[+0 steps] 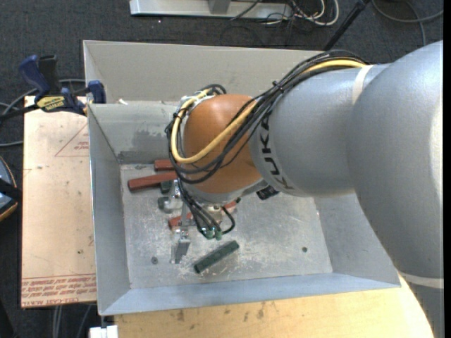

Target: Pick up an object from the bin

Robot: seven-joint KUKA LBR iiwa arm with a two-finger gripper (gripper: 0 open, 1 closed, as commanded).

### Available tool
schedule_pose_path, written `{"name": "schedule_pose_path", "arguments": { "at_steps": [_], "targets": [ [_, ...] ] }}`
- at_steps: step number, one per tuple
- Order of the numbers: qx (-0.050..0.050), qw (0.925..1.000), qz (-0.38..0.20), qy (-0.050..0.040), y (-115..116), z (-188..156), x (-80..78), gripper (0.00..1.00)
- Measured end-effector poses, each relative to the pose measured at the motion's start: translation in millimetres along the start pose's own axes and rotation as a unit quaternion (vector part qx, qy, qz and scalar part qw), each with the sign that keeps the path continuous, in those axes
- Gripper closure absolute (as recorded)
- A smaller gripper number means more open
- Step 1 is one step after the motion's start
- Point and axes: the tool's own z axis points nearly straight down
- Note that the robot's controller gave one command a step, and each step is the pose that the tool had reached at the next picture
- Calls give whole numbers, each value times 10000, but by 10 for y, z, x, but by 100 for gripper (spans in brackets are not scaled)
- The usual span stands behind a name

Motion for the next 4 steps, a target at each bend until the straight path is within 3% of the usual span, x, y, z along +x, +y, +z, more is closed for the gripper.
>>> {"name": "schedule_pose_path", "arguments": {
  "at_steps": [1, 2, 3, 4],
  "targets": [
    [-7, 10000, 14, -34, -7, -36, -21, 0],
    [-25, 9958, -915, -81, -463, 678, -407, 100],
    [-26, 9958, -916, -81, -463, 677, -407, 100],
    [-8, 9991, -416, -48, -400, -639, -256, 100]
  ]
}}
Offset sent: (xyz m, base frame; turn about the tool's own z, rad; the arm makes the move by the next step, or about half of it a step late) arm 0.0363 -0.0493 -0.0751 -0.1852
